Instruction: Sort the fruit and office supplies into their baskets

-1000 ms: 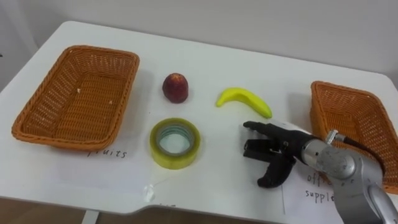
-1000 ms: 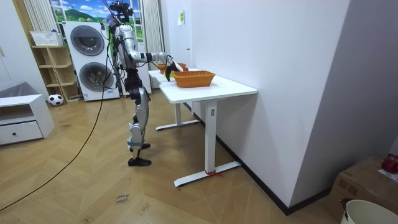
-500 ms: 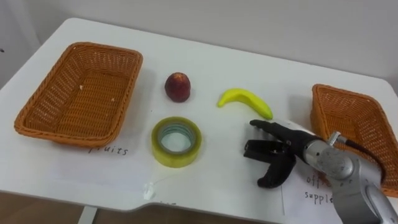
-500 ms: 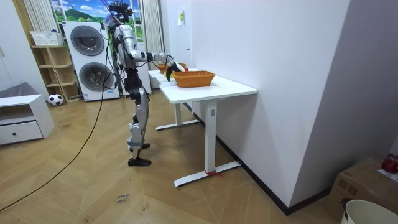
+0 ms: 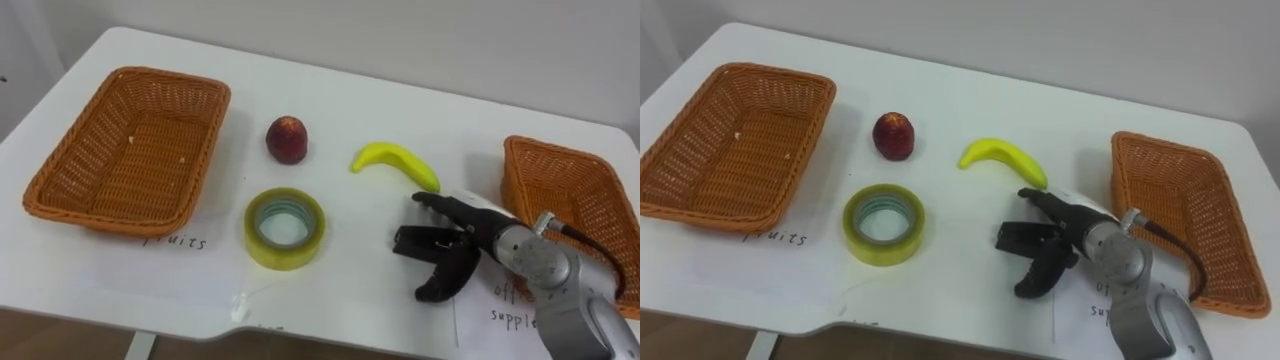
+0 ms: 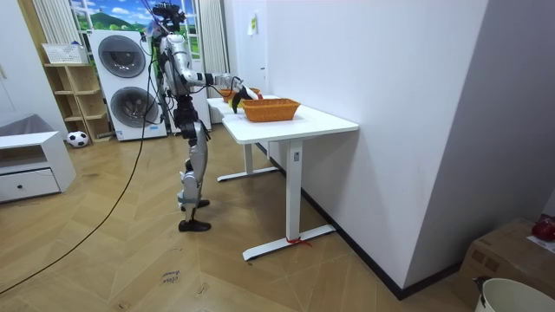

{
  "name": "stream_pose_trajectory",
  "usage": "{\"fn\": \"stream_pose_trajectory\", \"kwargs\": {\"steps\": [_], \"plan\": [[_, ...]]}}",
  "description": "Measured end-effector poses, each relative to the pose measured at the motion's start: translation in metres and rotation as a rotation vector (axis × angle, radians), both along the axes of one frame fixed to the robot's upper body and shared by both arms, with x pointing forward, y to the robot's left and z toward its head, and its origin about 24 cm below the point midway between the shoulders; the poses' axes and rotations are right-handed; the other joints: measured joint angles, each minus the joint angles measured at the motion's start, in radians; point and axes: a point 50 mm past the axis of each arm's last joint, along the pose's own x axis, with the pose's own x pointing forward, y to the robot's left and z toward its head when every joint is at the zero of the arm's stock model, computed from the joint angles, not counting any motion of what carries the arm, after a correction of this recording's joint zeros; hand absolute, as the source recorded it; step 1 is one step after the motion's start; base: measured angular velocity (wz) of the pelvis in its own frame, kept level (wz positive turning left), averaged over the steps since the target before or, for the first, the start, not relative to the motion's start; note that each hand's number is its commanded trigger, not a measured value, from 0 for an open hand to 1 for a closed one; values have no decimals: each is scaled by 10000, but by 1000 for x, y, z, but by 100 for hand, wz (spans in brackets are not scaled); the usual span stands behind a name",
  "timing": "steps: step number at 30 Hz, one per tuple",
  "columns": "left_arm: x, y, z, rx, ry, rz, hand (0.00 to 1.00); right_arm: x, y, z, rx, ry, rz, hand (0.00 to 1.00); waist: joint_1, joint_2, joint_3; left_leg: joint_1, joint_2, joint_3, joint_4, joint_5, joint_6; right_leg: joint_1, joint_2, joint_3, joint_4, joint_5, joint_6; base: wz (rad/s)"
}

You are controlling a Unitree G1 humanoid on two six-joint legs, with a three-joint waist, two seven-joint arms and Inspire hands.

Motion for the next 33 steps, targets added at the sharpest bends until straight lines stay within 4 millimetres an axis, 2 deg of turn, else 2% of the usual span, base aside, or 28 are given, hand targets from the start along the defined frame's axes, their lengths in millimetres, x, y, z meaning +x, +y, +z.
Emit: {"fn": "stream_pose_trajectory", "kwargs": {"steps": [13, 33], "plan": [[2, -1, 0, -18, 41, -28, 0, 9, 0, 4, -1582, -752, -150, 100, 130, 19, 4, -7, -5, -26, 69, 0, 0, 30, -1, -4, -3, 1, -1, 0], [3, -7, -1, 20, 27, -231, 0, 8, -2, 3, -1232, -565, -456, 100, 146, 53, 5, -8, -3, -25, 65, 0, 0, 24, -1, -12, -3, 0, -1, 0]]}}
